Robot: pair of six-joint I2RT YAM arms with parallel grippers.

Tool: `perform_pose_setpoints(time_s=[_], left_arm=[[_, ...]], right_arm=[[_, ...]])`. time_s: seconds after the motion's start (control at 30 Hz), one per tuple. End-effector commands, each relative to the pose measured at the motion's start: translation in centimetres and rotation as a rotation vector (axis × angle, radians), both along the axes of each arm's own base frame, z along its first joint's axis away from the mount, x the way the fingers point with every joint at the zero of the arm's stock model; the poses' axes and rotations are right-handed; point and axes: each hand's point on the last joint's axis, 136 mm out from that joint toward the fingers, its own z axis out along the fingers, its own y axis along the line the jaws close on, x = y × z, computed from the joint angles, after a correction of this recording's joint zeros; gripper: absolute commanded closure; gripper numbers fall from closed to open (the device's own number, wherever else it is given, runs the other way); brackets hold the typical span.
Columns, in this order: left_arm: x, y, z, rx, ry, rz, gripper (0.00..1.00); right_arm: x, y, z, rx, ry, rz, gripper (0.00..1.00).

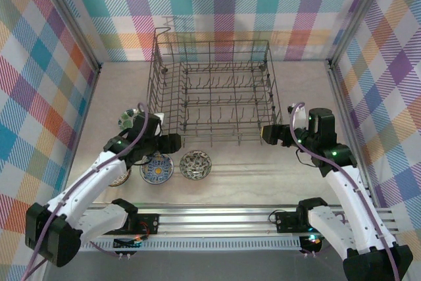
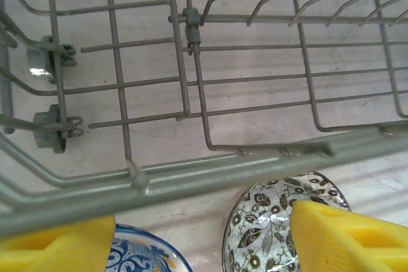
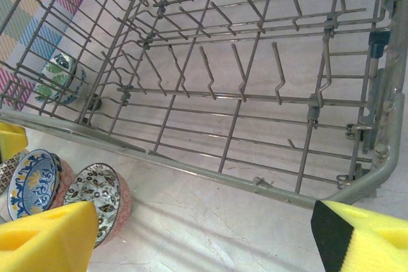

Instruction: Load the bowls into the dish rack

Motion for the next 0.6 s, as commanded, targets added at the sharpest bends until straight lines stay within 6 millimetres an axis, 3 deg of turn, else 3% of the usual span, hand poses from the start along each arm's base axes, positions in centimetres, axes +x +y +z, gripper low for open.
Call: perform_pose_setpoints(time_s=[0.0,0.27,0.57], left_arm=[[1.5,-0.8,0.3,0.016,-0.03,-0.021,0.27],[3.7,-1.8,0.1,0.042,-0.03,-0.041,0.27],[4.4,-2.8,-0.1,0.032,-0.018,-0.056,0.27]], right_arm=[[0.0,-0.1,-1.1,-0.017,0.021,-0.006,0.12],[0.9,-0.3,-1.6,-0.035,0.026,-0.026,0.11],[2.4,-0.8,-1.8,-0.058,0.044,-0.07,0.1]])
